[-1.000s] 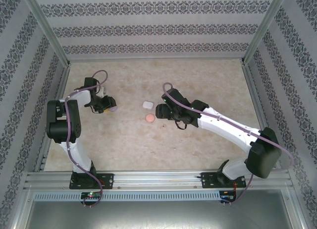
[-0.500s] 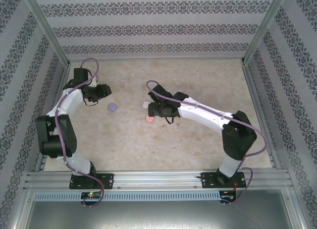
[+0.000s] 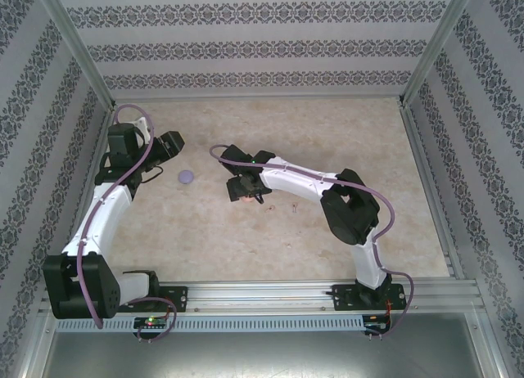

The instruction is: Insert the wireless bluetooth earbuds into the charging case

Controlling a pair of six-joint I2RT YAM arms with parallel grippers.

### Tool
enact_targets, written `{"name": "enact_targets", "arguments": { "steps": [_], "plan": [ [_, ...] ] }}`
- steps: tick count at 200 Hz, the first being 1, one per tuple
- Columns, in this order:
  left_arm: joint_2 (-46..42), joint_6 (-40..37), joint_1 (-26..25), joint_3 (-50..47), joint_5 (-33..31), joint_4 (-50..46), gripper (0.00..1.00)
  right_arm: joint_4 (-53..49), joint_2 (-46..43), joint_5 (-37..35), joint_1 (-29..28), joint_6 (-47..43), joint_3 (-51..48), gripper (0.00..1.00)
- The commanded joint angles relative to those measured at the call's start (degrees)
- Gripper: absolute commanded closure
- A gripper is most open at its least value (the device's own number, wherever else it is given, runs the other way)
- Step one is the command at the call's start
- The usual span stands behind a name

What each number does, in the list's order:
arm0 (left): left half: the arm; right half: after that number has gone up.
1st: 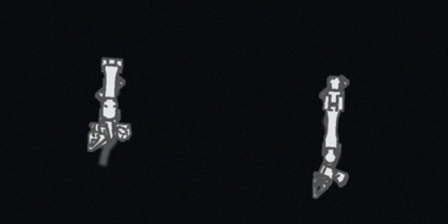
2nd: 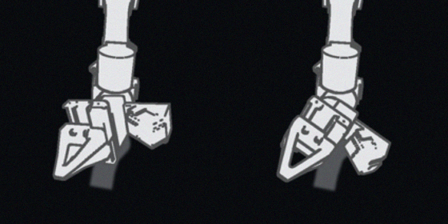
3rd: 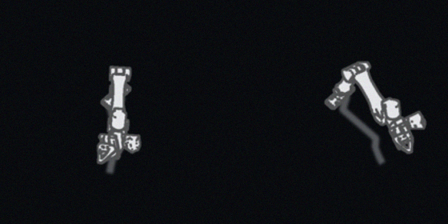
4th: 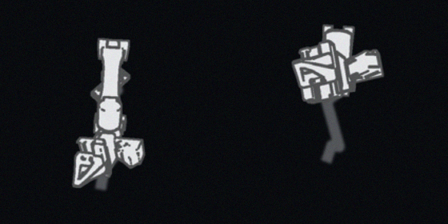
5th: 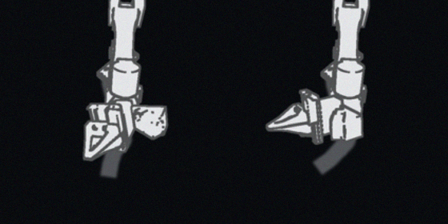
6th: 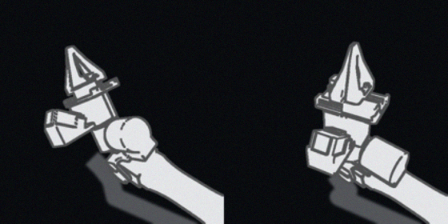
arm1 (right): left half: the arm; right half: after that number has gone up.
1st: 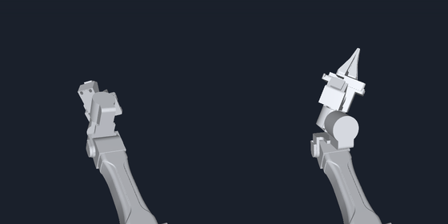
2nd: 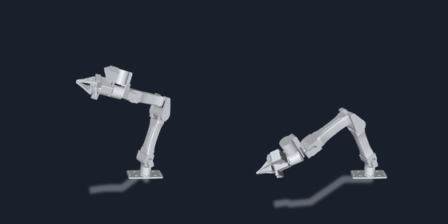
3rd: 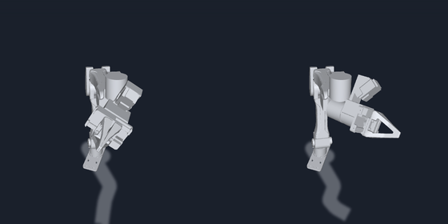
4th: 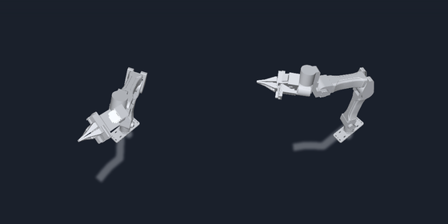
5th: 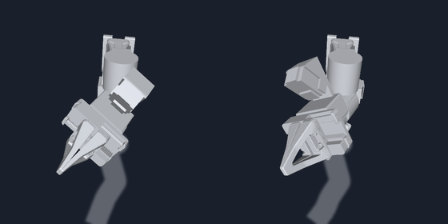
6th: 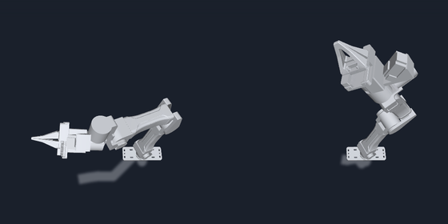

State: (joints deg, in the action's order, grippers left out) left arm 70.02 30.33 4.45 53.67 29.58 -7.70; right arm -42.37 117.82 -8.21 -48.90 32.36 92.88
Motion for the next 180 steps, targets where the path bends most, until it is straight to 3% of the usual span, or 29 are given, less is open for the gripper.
{"name": "enact_targets", "arguments": {
  "steps": [1, 68, 180],
  "plan": [
    [-2.1, 3.0, -0.9, -0.9, 1.6, 5.7, 0.39, -2.5, 1.2, -0.7, 1.3, -7.5, 2.3, 0.22],
    [-5.0, 2.9, -1.3, -0.5, 0.0, 4.9, 0.38, -3.6, 6.1, 4.5, 3.1, -11.3, 5.3, 0.23],
    [-5.1, 3.1, -2.0, -1.9, -1.1, 6.0, 0.38, -3.7, 10.6, 6.2, 2.4, -9.3, 6.7, 0.30]
  ]
}}
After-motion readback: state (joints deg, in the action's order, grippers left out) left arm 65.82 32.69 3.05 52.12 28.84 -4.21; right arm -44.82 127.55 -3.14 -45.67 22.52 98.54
